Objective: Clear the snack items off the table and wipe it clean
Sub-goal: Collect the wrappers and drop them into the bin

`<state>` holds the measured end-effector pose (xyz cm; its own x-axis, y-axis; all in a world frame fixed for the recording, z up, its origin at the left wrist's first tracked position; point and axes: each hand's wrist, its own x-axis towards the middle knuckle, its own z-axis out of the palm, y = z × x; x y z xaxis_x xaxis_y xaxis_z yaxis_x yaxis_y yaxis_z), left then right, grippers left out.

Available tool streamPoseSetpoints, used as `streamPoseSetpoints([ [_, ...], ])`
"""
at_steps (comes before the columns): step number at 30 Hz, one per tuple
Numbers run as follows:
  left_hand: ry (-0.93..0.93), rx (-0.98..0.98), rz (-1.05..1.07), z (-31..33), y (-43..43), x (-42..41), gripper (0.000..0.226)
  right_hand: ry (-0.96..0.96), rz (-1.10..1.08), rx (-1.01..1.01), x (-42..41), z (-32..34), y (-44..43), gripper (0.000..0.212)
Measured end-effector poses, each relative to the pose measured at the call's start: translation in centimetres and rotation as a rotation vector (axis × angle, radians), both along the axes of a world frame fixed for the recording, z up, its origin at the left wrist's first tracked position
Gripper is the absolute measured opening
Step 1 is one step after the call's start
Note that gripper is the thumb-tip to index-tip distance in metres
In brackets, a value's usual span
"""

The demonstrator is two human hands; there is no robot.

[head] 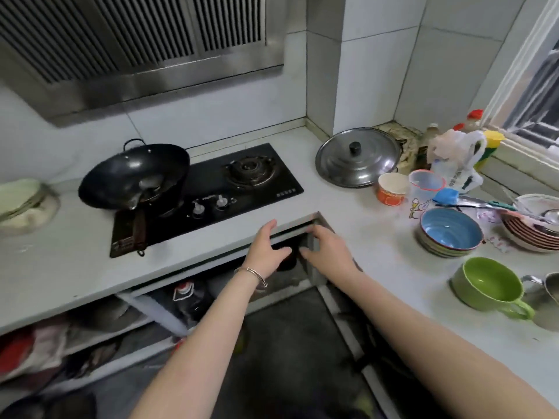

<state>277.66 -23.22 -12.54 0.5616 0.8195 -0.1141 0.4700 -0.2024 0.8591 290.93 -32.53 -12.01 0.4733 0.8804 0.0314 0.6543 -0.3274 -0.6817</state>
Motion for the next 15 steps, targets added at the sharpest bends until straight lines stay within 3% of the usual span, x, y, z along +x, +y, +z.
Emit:
streamPoseSetpoints([
  [15, -0.070, 0.001, 0.588, -0.6, 1.4, -29.5, 0.076, -0.006, 0.583, 0.050, -26.3, 0.5, 9.0, 0.048],
])
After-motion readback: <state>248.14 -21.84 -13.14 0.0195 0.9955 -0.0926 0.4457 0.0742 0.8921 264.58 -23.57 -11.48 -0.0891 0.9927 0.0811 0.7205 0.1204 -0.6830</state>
